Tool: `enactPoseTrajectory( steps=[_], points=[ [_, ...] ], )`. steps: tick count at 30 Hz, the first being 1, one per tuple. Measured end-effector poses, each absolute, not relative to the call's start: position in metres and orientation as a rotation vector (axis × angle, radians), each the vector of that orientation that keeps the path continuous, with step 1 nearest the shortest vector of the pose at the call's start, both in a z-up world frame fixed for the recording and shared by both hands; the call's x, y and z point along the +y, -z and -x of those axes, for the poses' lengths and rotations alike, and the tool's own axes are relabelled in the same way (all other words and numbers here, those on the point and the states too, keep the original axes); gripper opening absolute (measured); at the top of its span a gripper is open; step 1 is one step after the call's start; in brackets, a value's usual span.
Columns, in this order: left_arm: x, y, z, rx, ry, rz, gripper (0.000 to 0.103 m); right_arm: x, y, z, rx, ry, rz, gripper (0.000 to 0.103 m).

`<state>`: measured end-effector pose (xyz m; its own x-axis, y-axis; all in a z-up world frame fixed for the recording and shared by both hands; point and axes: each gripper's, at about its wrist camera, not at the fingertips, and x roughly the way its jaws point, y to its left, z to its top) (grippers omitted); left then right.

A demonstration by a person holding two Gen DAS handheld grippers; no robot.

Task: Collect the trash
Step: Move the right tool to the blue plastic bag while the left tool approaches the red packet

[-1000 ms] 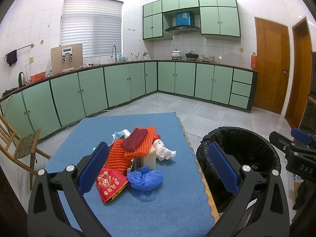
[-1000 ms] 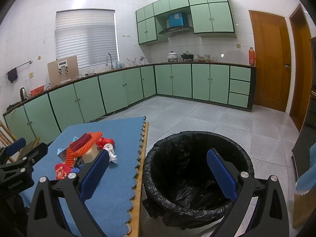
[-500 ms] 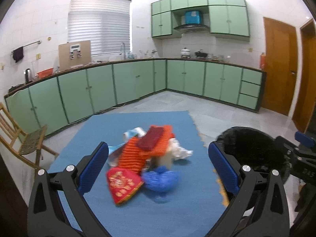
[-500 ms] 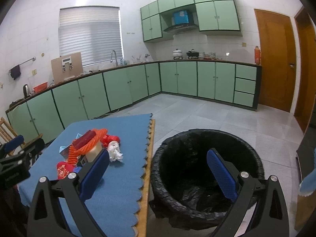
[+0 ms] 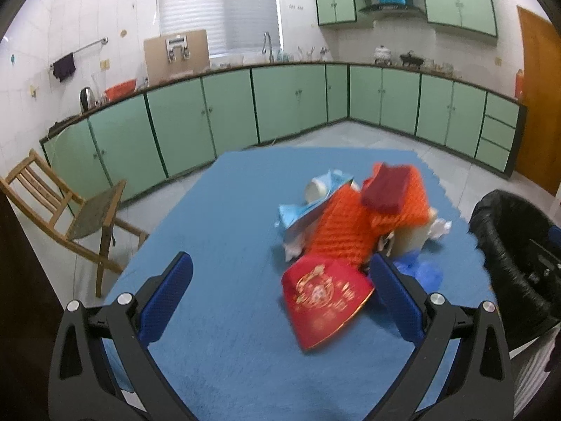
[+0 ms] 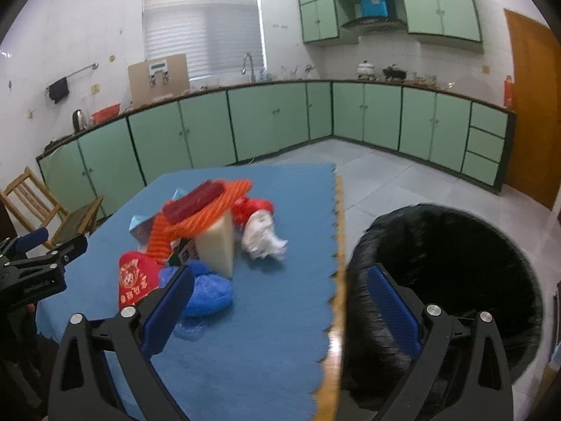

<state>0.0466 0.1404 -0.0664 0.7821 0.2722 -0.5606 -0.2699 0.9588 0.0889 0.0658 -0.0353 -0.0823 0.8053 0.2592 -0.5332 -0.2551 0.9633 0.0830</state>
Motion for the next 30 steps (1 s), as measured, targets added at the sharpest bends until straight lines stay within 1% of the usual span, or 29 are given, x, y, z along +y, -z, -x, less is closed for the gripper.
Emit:
enactPoseTrajectory(
  steps=[6,19,20,22,23,24,25,27,30],
  points=[
    [0.153,0.091,-0.052,0.652,-0.289,0.004,0.098,-0.008,0.112,-0.085,0.646,-0.334,-0.017,0.091],
    [0.167,0.116,-0.063,0.715,-0.281,0.024,0.098,0.041,0.153,-0.109,0.755,-0.449,0.047,0.090],
    [0.167,0.118,-0.064,0.719,-0.280,0.024,0.098,0.041,0.155,-0.109,0.761,-0.458,0.039,0.088],
    [0.166,0.120,-0.066,0.727,-0.276,0.024,0.098,0.042,0.157,-0.112,0.779,-0.490,0.025,0.079],
    [0.166,0.121,-0.066,0.733,-0.274,0.025,0.098,0.043,0.159,-0.113,0.795,-0.526,0.014,0.070],
    [0.166,0.123,-0.067,0.739,-0.272,0.026,0.098,0.043,0.160,-0.114,0.805,-0.547,0.009,0.065],
    [0.165,0.124,-0.068,0.742,-0.269,0.027,0.098,0.044,0.160,-0.114,0.813,-0.563,0.005,0.064],
    [0.163,0.126,-0.070,0.746,-0.263,0.026,0.098,0.042,0.159,-0.113,0.811,-0.567,0.000,0.057],
    [0.161,0.127,-0.071,0.751,-0.258,0.026,0.098,0.037,0.157,-0.113,0.816,-0.572,-0.020,0.050]
  ],
)
